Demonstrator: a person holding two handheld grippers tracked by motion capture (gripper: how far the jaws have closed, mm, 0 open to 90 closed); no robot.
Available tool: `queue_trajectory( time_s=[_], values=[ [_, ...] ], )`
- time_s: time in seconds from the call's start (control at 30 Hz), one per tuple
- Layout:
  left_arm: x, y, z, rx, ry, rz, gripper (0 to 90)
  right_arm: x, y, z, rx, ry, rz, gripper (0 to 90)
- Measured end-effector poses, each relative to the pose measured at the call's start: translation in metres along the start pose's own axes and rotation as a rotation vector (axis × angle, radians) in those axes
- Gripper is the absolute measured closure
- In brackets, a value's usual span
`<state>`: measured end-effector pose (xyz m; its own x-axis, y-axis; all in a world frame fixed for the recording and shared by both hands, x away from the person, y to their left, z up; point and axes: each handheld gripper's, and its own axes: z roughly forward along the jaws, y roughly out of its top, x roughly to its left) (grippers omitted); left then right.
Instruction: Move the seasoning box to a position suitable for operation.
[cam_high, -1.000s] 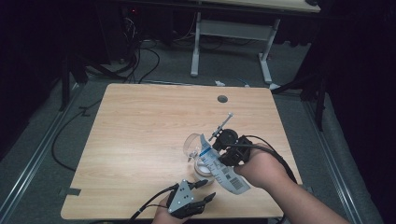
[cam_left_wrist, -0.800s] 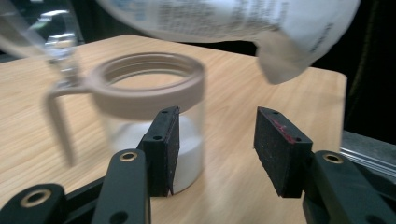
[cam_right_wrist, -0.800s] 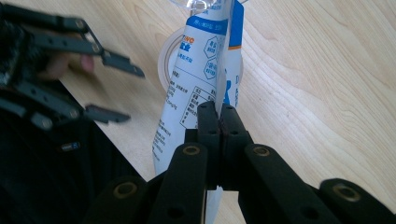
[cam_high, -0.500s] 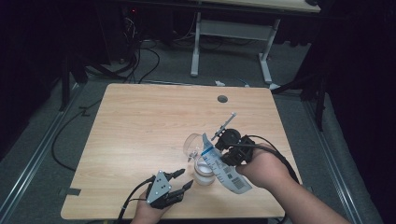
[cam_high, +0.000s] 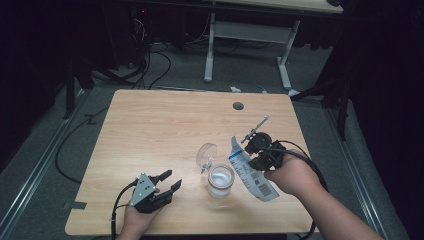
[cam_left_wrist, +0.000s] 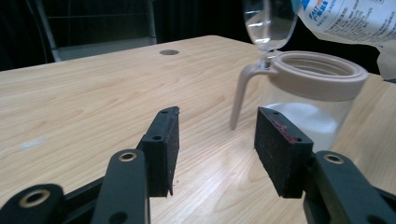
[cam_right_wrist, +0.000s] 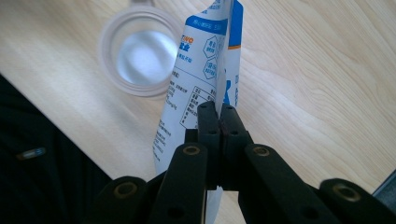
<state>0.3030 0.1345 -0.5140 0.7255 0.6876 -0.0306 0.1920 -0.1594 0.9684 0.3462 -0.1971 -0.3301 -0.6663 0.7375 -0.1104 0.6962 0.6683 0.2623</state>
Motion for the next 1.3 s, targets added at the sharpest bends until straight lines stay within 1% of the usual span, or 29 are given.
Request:
queue_trajectory(
  time_s=[0.03, 0.07, 0.17, 0.37, 0.43, 0.47, 0.5, 0.53, 0.57, 0.67, 0.7, 0.73, 0.83, 0.87, 0.9, 0.93, 1.0, 1.03, 1.07, 1.2, 1.3],
  values=[
    [0.002, 0.0, -0.001, 0.002, 0.004, -0.001, 50.6, -0.004, -0.001, 0.002, 0.002, -0.002, 0.014, 89.6],
    [0.003, -0.001, -0.002, -0.005, 0.006, -0.008, 50.6, -0.008, -0.002, 0.005, 0.003, -0.003, 0.017, 89.6],
    [0.006, -0.001, -0.004, -0.005, 0.014, -0.009, 50.5, -0.019, -0.006, 0.013, 0.005, -0.006, 0.035, 89.7],
    [0.011, -0.002, -0.006, -0.012, 0.023, -0.028, 50.5, -0.037, -0.01, 0.027, 0.006, -0.006, 0.093, 89.6],
    [0.013, -0.002, -0.007, -0.007, 0.025, -0.032, 50.5, -0.041, -0.011, 0.033, 0.017, -0.004, 0.099, 89.6],
    [0.013, -0.002, -0.007, -0.014, 0.028, -0.039, 50.5, -0.044, -0.012, 0.037, 0.02, -0.002, 0.11, 89.7],
    [0.013, -0.002, -0.007, -0.014, 0.028, -0.039, 50.5, -0.044, -0.012, 0.037, 0.02, -0.002, 0.11, 89.7],
    [0.015, -0.002, -0.008, -0.015, 0.03, -0.043, 50.5, -0.049, -0.014, 0.044, 0.032, 0.001, 0.119, 89.6],
    [0.015, -0.002, -0.007, -0.021, 0.03, -0.046, 50.5, -0.05, -0.014, 0.047, 0.037, 0.001, 0.125, 89.6],
    [0.015, -0.002, -0.008, -0.016, 0.03, -0.049, 50.5, -0.056, -0.017, 0.057, 0.05, 0.003, 0.136, 89.7],
    [0.015, -0.002, -0.008, -0.016, 0.03, -0.049, 50.5, -0.056, -0.017, 0.057, 0.05, 0.003, 0.136, 89.7],
    [0.015, -0.003, -0.007, -0.014, 0.028, -0.049, 50.5, -0.06, -0.018, 0.062, 0.061, 0.0, 0.142, 89.7],
    [0.015, -0.003, -0.007, -0.014, 0.027, -0.05, 50.5, -0.066, -0.019, 0.068, 0.074, -0.01, 0.164, 89.8],
    [0.015, -0.003, -0.007, -0.014, 0.027, -0.05, 50.5, -0.068, -0.019, 0.07, 0.078, -0.016, 0.178, 89.8],
    [0.015, -0.003, -0.007, -0.013, 0.028, -0.051, 50.5, -0.071, -0.019, 0.071, 0.074, -0.019, 0.16, 89.8],
    [0.015, -0.003, -0.007, -0.013, 0.029, -0.052, 50.5, -0.072, -0.019, 0.072, 0.075, -0.021, 0.178, 89.8],
    [0.016, -0.003, -0.008, -0.018, 0.031, -0.054, 50.6, -0.074, -0.018, 0.073, 0.078, -0.025, 0.186, 89.8],
    [0.017, -0.003, -0.008, -0.018, 0.032, -0.058, 50.5, -0.075, -0.018, 0.073, 0.077, -0.025, 0.198, 89.8],
    [0.017, -0.003, -0.008, -0.019, 0.032, -0.06, 50.5, -0.076, -0.018, 0.074, 0.074, -0.028, 0.185, 89.8],
    [0.016, -0.003, -0.008, -0.015, 0.031, -0.057, 50.5, -0.077, -0.017, 0.076, 0.066, -0.03, 0.189, 89.8],
    [0.016, -0.003, -0.009, -0.015, 0.032, -0.057, 50.4, -0.077, -0.017, 0.074, 0.043, -0.046, 0.195, 89.8]
  ],
)
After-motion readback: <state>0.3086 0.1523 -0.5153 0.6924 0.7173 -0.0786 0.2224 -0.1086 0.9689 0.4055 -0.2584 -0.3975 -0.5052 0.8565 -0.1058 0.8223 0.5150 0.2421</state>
